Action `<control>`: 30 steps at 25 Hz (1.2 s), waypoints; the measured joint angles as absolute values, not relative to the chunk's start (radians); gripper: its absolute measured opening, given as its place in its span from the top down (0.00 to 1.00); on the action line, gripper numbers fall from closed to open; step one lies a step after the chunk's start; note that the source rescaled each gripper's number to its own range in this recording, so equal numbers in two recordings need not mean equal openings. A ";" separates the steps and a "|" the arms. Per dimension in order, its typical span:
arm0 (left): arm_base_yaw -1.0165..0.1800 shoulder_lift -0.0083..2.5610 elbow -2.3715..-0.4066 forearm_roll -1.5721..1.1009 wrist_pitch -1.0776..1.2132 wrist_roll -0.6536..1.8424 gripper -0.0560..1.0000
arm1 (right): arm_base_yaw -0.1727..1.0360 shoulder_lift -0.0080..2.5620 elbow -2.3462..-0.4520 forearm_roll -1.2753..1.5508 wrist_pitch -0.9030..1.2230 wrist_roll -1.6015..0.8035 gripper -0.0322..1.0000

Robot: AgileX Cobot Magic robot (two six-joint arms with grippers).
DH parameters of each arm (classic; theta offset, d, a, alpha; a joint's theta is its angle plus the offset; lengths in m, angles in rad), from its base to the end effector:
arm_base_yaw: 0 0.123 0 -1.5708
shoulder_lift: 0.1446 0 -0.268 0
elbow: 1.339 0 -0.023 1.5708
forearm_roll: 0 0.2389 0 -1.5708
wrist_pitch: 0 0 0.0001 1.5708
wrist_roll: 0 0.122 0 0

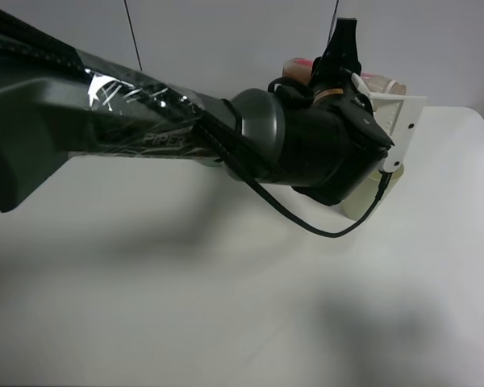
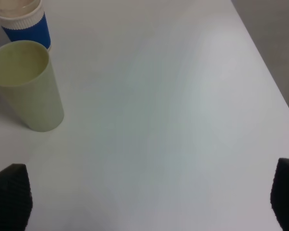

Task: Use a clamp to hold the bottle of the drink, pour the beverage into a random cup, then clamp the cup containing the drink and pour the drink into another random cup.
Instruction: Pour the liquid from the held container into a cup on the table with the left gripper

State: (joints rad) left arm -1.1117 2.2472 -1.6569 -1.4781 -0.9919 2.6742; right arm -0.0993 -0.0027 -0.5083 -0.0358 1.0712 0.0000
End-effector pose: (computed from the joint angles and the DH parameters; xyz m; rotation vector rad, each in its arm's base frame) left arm 0.3036 -0.3849 0.1867 1.4084 1.2705 1.0499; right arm 0.0272 -0.0066 0.2588 0.1036 2.0423 -0.1049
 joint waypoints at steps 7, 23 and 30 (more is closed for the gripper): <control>-1.105 2.247 -1.657 -1.475 -0.993 2.685 0.89 | -0.099 -0.003 -0.508 -0.036 1.071 0.000 0.01; -1.098 2.247 -1.657 -1.436 -0.999 2.688 0.89 | -0.099 -0.003 -0.508 -0.036 1.071 0.000 0.01; -1.098 2.247 -1.657 -1.403 -0.999 2.692 0.89 | -0.099 -0.003 -0.508 -0.036 1.071 0.000 0.01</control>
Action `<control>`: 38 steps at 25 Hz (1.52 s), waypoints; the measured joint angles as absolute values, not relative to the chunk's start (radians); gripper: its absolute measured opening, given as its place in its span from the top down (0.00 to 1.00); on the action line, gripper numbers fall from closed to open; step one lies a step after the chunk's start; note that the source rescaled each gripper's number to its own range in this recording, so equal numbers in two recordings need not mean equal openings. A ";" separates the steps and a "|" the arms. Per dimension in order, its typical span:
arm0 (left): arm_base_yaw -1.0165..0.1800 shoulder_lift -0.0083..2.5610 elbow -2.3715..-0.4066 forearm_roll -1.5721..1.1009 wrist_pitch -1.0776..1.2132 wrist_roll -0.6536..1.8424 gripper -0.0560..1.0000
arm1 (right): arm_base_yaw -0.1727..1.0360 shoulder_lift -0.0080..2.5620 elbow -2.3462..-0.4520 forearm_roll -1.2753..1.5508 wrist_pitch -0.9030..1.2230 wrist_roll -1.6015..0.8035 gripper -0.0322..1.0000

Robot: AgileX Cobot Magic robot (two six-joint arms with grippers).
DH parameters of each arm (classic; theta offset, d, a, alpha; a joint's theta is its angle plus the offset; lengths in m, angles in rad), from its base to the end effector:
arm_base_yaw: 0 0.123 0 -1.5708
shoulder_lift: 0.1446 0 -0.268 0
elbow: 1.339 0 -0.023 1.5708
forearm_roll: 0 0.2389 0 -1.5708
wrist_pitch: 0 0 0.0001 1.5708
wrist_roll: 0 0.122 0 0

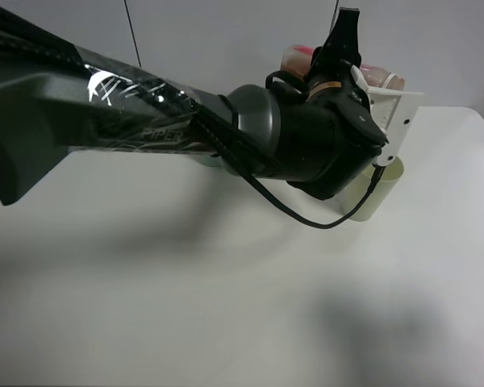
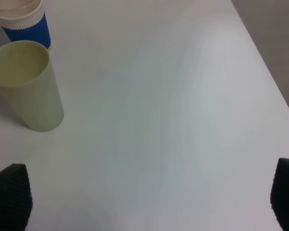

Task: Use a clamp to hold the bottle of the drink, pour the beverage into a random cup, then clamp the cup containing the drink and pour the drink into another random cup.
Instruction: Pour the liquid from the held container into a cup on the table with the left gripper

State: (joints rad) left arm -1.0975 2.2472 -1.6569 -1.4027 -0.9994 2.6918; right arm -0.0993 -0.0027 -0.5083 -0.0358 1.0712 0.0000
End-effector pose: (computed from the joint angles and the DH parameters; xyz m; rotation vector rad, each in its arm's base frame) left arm 0.3100 -0.3835 0.1938 1.4085 1.1909 1.1107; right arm 0.0272 -0.0066 0.2588 0.1036 2.0423 -0.1049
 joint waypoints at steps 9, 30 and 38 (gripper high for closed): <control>-1.098 2.247 -1.657 -1.377 -0.999 2.692 0.89 | -0.099 -0.003 -0.508 -0.036 1.071 0.000 0.01; -1.098 2.247 -1.657 -1.351 -0.999 2.711 0.89 | -0.099 -0.003 -0.508 -0.036 1.071 0.000 0.01; -1.098 2.247 -1.657 -1.324 -0.999 2.737 0.89 | -0.099 -0.003 -0.508 -0.036 1.071 0.000 0.01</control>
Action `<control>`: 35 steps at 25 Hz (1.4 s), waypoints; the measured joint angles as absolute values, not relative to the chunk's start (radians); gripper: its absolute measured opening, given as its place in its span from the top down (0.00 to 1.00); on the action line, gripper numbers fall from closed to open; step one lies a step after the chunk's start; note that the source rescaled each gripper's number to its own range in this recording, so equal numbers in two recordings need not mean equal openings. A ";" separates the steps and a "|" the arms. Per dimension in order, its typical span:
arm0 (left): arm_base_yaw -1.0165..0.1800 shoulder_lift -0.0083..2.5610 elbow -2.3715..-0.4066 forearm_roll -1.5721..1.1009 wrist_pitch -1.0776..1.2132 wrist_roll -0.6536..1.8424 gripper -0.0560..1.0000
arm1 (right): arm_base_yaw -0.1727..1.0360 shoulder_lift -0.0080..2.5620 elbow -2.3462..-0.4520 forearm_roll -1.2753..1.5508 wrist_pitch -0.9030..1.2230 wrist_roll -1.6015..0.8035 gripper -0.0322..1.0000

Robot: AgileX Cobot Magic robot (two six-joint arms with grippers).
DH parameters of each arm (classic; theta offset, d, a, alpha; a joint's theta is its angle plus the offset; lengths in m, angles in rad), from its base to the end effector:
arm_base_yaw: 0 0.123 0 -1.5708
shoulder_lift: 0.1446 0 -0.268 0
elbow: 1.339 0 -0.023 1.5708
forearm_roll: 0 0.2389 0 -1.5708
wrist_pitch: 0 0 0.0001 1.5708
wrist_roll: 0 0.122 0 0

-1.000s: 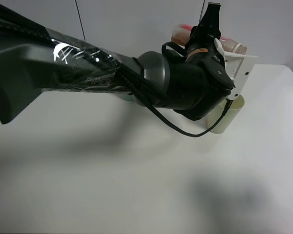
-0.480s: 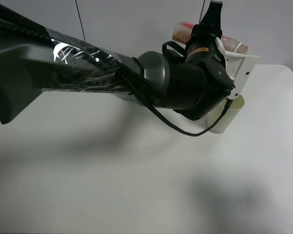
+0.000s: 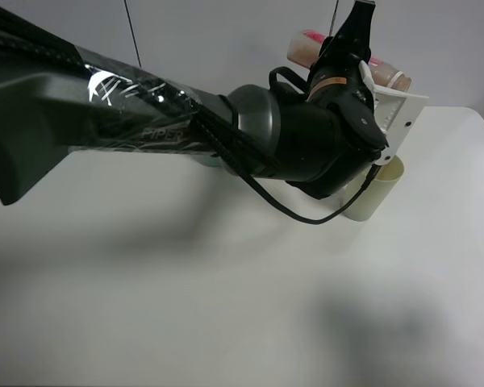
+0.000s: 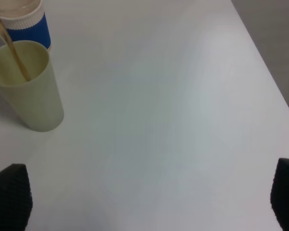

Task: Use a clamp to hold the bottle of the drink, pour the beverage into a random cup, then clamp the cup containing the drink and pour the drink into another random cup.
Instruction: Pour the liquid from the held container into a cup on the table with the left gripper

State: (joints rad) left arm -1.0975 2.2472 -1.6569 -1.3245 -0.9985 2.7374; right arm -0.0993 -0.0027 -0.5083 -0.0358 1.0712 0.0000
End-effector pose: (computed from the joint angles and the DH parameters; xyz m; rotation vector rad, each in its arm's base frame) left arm 0.3103 -0.3877 0.2006 1.4376 1.0764 1.1740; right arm 0.0272 -0.0066 0.2588 0.1036 2.0423 -0.1049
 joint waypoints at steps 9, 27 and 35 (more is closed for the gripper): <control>-1.098 2.247 -1.657 -1.320 -0.999 2.737 0.89 | -0.099 -0.003 -0.508 -0.036 1.071 0.000 0.01; -1.098 2.247 -1.657 -1.293 -0.999 2.752 0.89 | -0.099 -0.003 -0.508 -0.036 1.071 0.000 0.01; -1.098 2.247 -1.657 -1.264 -1.001 2.757 0.89 | -0.099 -0.003 -0.508 -0.036 1.071 0.000 0.01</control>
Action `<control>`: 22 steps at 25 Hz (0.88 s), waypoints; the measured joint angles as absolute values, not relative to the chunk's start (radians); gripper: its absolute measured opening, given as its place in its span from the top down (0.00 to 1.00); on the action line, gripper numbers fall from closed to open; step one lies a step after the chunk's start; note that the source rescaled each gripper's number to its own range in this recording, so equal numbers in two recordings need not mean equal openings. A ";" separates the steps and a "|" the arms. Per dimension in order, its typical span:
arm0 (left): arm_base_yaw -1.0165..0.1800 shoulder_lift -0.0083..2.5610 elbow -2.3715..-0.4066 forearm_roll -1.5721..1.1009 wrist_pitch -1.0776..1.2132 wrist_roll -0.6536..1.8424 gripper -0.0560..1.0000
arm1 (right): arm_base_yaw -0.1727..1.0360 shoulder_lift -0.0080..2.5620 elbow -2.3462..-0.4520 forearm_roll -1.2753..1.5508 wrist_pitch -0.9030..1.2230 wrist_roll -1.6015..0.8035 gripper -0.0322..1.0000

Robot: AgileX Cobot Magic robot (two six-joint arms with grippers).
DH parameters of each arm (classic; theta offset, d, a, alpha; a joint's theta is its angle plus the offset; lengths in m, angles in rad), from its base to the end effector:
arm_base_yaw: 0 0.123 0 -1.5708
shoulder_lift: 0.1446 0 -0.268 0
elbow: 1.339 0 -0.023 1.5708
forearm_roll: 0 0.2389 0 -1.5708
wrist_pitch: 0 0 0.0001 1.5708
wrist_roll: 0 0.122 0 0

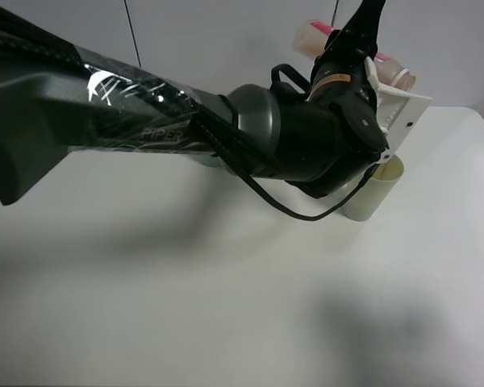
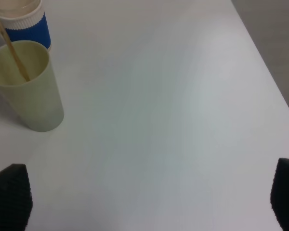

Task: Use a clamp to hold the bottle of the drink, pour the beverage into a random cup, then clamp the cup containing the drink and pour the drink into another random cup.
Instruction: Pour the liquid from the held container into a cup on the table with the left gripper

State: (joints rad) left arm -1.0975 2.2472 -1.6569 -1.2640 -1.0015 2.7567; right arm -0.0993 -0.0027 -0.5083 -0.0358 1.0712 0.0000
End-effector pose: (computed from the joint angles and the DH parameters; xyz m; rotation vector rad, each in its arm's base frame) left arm 0.3101 -0.3908 0.2060 1.4432 0.9980 1.2146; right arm 0.0272 -0.0066 0.2588 0.1036 2.0423 -0.1049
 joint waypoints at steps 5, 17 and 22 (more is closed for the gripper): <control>-1.098 2.247 -1.657 -1.251 -1.008 2.757 0.89 | -0.099 -0.003 -0.508 -0.036 1.071 0.000 0.01; -1.098 2.247 -1.657 -1.229 -1.014 2.788 0.89 | -0.099 -0.003 -0.508 -0.036 1.071 0.000 0.01; -1.098 2.247 -1.657 -1.216 -1.014 2.798 0.89 | -0.099 -0.003 -0.508 -0.036 1.071 0.000 0.01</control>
State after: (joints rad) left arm -1.0975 2.2472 -1.6569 -1.2165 -1.0136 2.7980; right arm -0.0993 -0.0027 -0.5083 -0.0358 1.0712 0.0000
